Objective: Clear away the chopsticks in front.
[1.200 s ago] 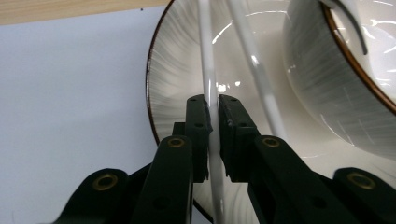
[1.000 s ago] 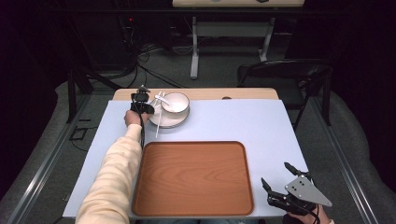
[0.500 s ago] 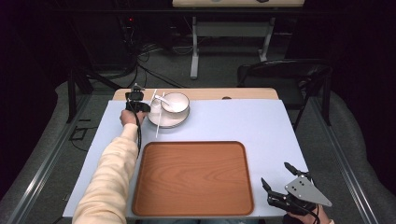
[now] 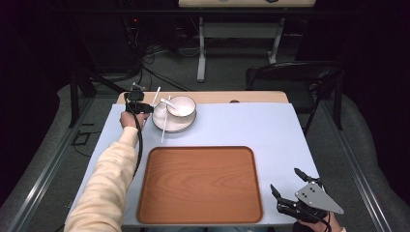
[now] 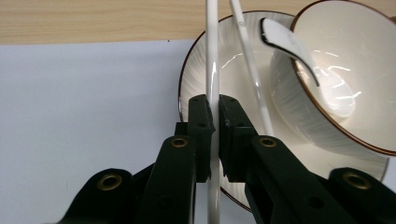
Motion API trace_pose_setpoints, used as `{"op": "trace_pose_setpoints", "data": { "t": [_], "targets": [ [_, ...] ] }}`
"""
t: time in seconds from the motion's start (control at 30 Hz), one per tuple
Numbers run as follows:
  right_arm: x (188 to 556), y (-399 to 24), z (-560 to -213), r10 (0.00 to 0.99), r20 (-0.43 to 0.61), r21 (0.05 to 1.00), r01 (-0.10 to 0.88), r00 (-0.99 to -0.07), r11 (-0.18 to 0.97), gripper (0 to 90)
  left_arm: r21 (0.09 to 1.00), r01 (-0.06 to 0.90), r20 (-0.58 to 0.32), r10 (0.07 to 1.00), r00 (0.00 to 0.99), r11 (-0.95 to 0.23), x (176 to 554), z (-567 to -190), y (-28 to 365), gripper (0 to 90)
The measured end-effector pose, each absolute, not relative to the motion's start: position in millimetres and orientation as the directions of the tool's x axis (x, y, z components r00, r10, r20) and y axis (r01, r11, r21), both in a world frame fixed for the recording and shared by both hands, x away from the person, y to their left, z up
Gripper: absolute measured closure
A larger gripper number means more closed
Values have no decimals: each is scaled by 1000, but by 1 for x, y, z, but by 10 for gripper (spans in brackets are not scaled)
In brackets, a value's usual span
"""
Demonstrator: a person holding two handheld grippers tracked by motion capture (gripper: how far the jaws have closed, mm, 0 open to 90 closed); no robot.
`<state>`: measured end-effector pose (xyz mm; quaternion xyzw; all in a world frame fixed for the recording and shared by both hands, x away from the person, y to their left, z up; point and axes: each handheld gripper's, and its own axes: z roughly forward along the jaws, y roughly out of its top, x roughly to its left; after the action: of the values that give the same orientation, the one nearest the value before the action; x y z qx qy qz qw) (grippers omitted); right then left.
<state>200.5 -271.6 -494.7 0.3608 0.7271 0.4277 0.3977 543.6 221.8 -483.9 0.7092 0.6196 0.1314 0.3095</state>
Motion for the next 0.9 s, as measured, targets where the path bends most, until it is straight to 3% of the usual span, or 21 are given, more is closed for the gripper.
{"op": "trace_pose_setpoints", "data": {
  "t": [0.4, 0.9],
  "targets": [
    [200, -272, -495, 866, -269, 910, 182, -421, 372, 143, 635, 772, -242, 938, 247, -39, 524, -463, 218, 846],
    [200, -271, -495, 865, -272, 909, 184, -422, 375, 143, 679, 728, -264, 894, 362, -94, 472, -448, 208, 846]
  ]
}}
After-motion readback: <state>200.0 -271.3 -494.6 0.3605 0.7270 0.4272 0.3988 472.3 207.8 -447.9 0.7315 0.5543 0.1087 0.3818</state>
